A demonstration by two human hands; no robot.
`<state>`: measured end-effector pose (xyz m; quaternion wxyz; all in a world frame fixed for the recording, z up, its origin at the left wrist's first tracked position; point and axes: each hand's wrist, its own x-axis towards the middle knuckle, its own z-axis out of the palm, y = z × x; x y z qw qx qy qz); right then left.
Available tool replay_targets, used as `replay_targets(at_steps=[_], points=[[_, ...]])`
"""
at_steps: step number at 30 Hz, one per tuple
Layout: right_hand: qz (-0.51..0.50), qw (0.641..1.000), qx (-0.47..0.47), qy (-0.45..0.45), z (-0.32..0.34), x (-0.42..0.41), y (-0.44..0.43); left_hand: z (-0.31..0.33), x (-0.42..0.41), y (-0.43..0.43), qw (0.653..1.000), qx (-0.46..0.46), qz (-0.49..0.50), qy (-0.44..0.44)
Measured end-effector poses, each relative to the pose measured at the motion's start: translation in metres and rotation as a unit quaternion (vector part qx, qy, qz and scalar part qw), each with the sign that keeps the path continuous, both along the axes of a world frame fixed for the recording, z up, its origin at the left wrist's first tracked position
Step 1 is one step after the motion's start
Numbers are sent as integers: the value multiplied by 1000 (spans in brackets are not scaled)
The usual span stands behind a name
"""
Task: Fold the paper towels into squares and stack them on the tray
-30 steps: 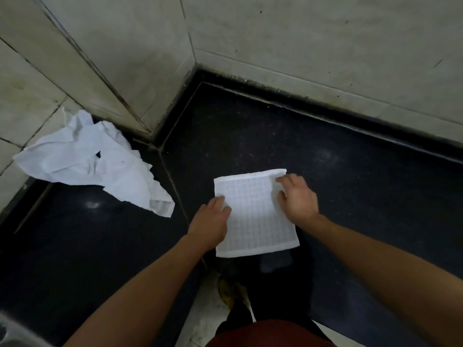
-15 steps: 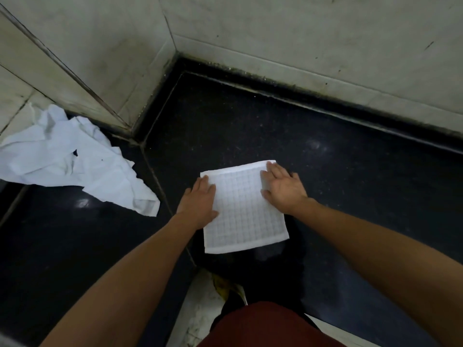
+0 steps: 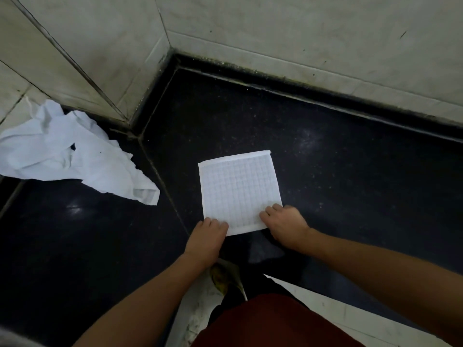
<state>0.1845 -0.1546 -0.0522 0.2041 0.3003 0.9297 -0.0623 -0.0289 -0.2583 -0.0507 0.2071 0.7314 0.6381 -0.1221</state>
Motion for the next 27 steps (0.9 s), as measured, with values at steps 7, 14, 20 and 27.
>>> replay_targets(at_steps=[7,14,20,27], points=[[-19,997,49,54,-2,6,-6,3,4,1,998,-9,52,-21],[-127,985,-31,116,11,22,0,7,-13,-5,986,36,89,-137],[-380,876,-197,222,33,16,60,31,-41,44,911,71,306,-265],[-488,790,-261,264,15,-10,119,20,-64,109,887,84,392,-228]])
